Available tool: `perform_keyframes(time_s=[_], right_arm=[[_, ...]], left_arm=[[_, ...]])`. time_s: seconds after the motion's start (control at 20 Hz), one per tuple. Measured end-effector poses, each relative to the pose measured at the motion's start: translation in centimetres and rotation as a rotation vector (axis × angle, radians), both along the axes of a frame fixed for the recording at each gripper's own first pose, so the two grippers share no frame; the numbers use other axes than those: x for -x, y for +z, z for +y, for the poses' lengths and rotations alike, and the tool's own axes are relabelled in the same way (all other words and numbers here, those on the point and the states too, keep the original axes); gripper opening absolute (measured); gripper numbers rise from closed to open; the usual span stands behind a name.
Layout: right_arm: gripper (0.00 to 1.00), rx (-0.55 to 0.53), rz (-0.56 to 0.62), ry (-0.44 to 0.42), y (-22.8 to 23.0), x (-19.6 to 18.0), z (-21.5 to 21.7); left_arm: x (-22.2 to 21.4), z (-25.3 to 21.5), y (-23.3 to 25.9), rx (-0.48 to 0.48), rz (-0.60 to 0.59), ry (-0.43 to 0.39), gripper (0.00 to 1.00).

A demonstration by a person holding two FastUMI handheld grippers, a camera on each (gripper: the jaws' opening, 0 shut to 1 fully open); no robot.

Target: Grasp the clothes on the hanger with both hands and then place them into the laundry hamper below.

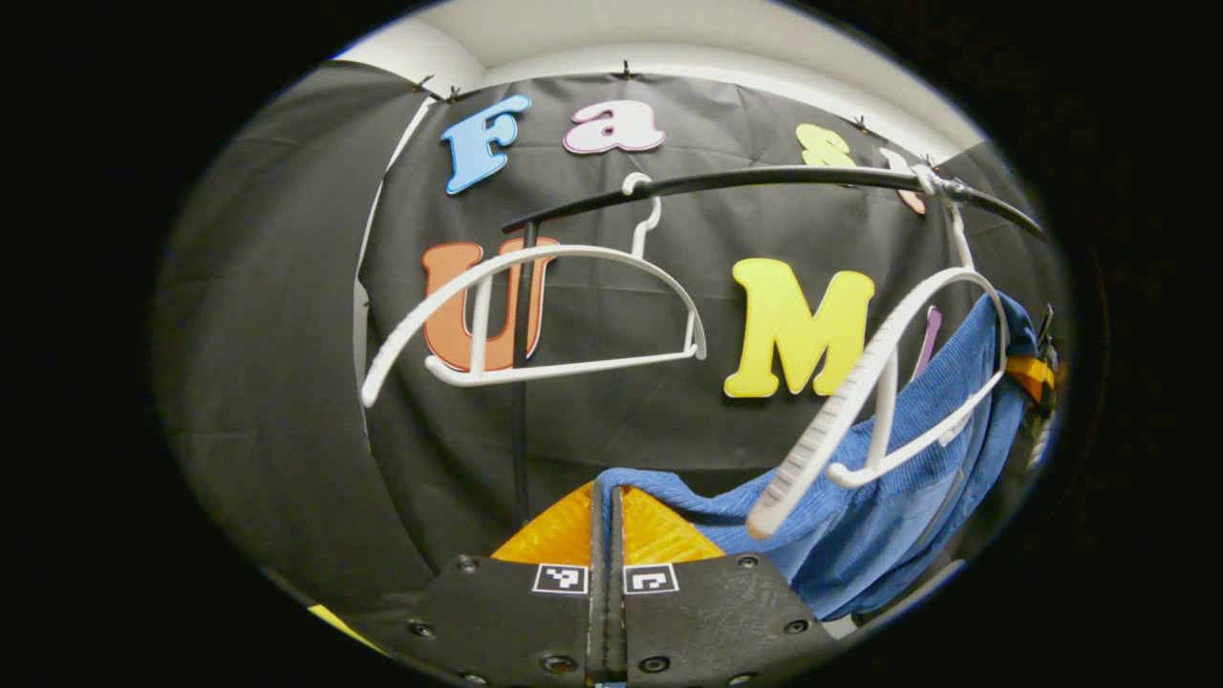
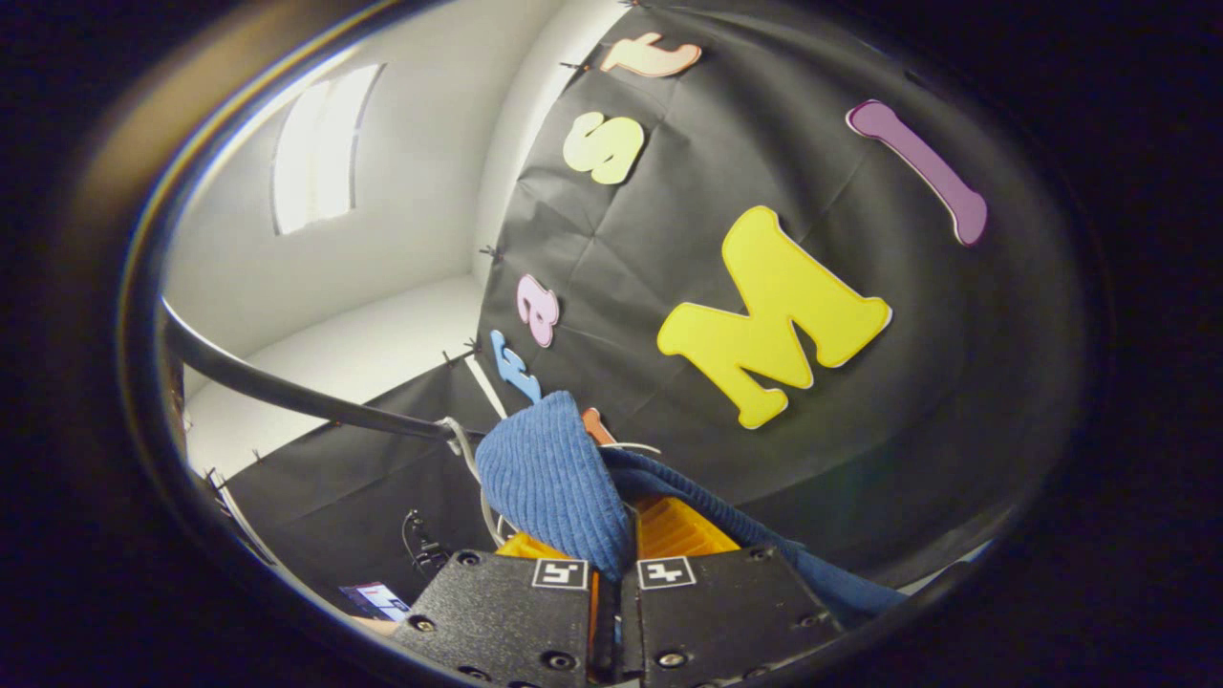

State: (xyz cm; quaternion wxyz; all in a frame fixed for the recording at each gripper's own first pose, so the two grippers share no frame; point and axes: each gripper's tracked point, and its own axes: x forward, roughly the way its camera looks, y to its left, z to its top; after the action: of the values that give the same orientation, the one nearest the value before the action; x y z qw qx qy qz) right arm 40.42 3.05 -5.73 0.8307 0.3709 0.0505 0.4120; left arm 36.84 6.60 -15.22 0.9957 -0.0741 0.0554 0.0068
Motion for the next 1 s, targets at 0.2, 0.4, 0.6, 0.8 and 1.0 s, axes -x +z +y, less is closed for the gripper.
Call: perform_keyframes(time_s=[0.2,0.4,0.6,0.8,1.0], right_arm=[[0.06,-0.041,0.012,0.056,1.3,0.7,0.5],[0.06,-0.073,0.081,0.053,1.5,-0.3,-0.1],[0.06,0.181,0.036,0.013,-1.1,1.4,1.8],[0.06,0.306,-0.018,-0.008,-2.0,2.3,2.4],[0.12,0.418,-0.056,-0.115,-2.3,2.9,2.1]], left_arm=[[-0.3,0.0,0.0,0.002,0.004,0.000,0.05],[-0.9,-0.2,0.5,0.007,-0.005,0.000,0.05],[-1.0,-0.1,1.0,-0.011,-0.019,0.003,0.05],[-1.0,1.0,1.8,0.011,-0.033,0.022,0.05],[-0.8,1.5,2.2,0.004,-0.046,0.029,0.05]])
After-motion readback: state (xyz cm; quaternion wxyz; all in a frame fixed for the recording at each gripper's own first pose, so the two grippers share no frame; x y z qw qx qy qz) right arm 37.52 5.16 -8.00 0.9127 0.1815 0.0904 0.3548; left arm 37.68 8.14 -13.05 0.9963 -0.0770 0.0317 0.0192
